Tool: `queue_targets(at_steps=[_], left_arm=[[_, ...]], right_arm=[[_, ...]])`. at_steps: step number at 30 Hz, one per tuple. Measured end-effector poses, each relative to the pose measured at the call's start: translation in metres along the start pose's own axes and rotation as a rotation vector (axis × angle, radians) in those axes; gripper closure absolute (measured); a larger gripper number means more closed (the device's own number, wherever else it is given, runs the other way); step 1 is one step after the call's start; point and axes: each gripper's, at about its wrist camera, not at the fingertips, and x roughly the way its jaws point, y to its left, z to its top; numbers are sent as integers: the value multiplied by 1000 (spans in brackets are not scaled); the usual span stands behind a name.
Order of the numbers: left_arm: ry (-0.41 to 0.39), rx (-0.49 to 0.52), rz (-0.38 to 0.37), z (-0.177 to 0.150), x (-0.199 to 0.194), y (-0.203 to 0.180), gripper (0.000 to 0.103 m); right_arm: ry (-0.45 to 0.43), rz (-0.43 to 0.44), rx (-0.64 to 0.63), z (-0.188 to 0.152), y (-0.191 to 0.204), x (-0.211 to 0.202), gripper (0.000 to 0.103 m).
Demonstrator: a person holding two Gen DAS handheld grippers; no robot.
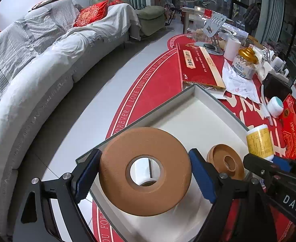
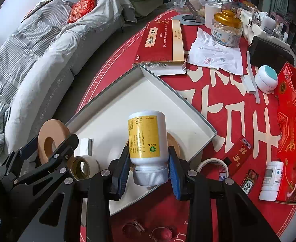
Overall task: Organize rigid objects
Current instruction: 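Carry the foam ring and bottle over the tray with both grippers, then set the foam ring onto the tape roll while the right gripper lays the bottle in the tray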
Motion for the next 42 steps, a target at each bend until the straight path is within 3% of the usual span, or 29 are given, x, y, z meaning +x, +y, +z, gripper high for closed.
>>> queue_targets(at_steps=[25, 26, 28, 29, 30, 32, 36, 39, 42], left_arm=[[48, 22, 14, -1, 43, -3, 13], [61, 19, 20, -2, 46, -2, 13], [99, -3, 8, -2, 51, 3, 7], [113, -21, -21, -3, 52, 6, 4], [109, -37, -37, -5, 50, 9, 0], [88, -39, -27, -8, 44, 10, 0], [67, -31, -52, -15, 28, 8, 0], [54, -15, -64, -22, 13, 4, 0], [47, 20, -68, -30, 0, -3, 0]], right_arm=[[32, 7, 7, 12, -3, 46, 66], [47, 10, -15, 12, -2, 51, 64], [59, -57, -38, 10, -5, 53, 36], [40, -87, -37, 8, -10, 50, 10], [1, -89, -34, 6, -16, 42, 4], [-66, -109, -19, 1, -30, 28, 4], [-140, -250, 29, 0, -73, 10, 4], [-109, -315, 57, 5, -102, 17, 4], [-58, -324, 107, 3, -124, 28, 4]])
